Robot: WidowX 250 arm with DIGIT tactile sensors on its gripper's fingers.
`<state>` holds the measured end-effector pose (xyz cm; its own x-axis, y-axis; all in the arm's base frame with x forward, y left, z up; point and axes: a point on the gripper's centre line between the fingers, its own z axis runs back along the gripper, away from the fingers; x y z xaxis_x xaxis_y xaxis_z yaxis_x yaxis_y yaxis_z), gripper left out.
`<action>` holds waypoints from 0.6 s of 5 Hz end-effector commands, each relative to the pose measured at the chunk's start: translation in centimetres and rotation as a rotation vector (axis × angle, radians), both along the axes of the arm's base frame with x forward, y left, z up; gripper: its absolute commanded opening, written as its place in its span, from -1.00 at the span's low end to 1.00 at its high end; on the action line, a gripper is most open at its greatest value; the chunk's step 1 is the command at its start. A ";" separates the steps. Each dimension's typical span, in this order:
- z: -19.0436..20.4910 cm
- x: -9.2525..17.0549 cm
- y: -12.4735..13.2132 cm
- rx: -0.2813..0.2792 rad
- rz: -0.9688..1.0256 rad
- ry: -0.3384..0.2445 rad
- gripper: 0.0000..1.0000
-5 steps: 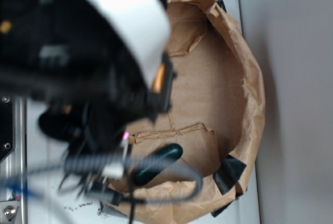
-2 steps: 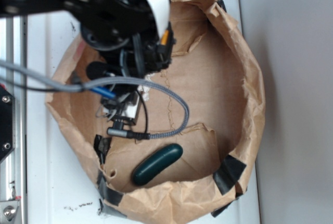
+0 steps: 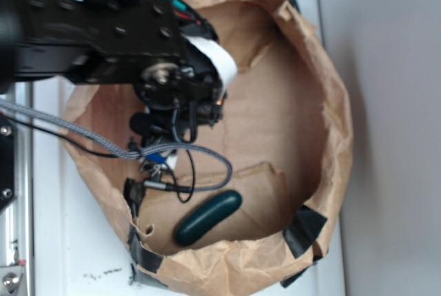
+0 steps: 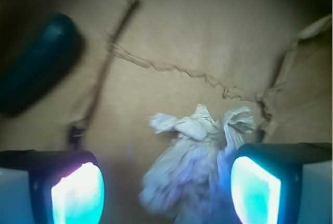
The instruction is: Grab the white paper.
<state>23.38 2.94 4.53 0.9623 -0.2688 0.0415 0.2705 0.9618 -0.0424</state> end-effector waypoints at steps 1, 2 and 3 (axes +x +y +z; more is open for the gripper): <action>-3.3 0.4 -1.2 0.064 -0.009 0.017 0.14; -3.7 -0.6 -2.2 0.092 -0.023 -0.015 -1.00; -3.6 -1.6 -2.5 0.099 -0.028 -0.043 -1.00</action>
<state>22.63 1.34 1.37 0.9621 -0.2600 0.0826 0.2554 0.9648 0.0629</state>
